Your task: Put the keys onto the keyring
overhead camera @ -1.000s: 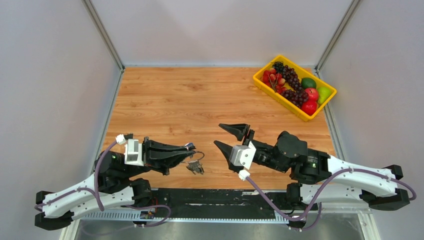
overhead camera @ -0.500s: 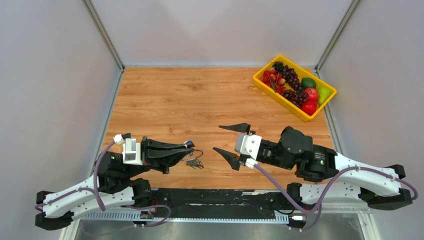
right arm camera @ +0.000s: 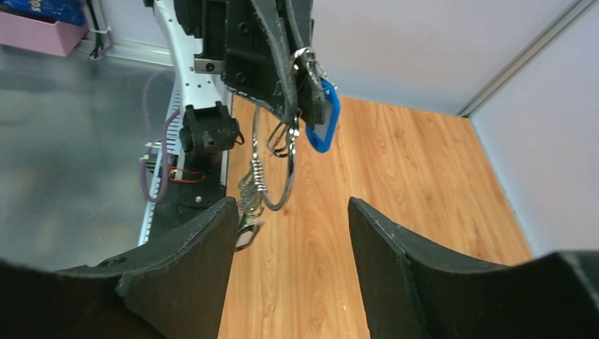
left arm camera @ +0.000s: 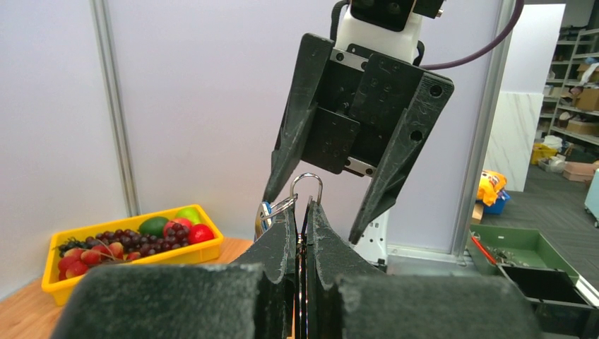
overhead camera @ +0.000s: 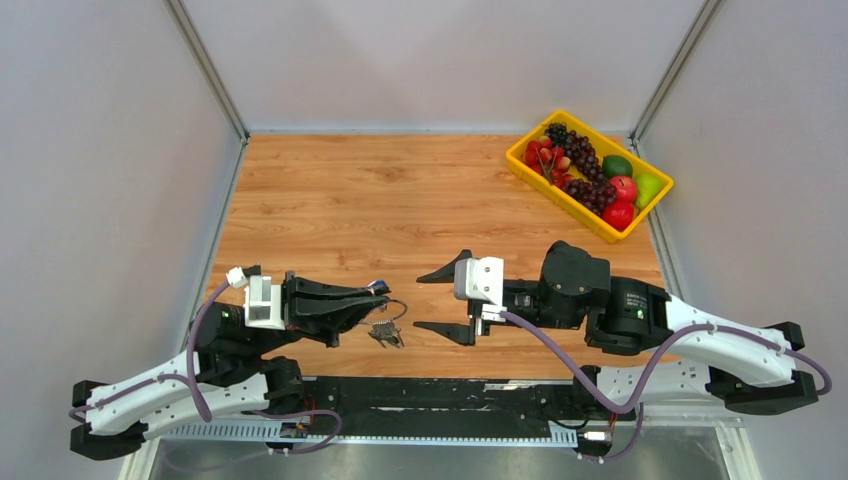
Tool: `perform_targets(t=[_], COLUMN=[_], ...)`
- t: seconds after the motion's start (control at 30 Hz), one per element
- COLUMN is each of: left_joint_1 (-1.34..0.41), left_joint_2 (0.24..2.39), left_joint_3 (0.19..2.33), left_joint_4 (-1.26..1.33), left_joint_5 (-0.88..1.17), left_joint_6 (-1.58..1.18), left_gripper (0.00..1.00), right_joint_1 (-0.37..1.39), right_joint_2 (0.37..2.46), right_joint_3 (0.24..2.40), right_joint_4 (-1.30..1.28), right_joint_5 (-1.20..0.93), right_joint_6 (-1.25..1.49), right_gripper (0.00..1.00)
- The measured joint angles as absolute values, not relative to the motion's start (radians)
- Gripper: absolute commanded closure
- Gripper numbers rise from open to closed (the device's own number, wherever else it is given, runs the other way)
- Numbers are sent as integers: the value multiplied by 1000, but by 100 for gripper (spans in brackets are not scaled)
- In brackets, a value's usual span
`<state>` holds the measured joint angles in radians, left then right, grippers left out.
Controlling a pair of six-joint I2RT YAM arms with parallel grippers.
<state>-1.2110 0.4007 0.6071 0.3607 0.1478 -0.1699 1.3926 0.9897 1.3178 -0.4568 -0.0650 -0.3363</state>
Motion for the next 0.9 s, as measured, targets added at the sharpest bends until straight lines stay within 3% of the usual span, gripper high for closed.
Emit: perform_targets(t=[0.57,0.63,0.8,0.9], left_joint_1=[-1211,-1211,-1211,-1211], left_joint_2=[399,394,379,379], left_joint_3=[626,626,626,626], left_joint_4=[383,383,384,385], left_joint_5=[167,168,168,176], left_joint_6=[-178,-178,-178,-177], left_gripper=[100,100,100,100], right_joint_1=[1393,1393,1393,1392], right_joint_2=[1109,1111,1111,1111], right_joint_3=[1344,1344,1344,1345], right_joint_4=[-456,-446,-425,-416], right_joint_5=[-107,-107,-104,-94], right_joint_6=[-296,-296,-292,-282], right_gripper=[51,57,94,100])
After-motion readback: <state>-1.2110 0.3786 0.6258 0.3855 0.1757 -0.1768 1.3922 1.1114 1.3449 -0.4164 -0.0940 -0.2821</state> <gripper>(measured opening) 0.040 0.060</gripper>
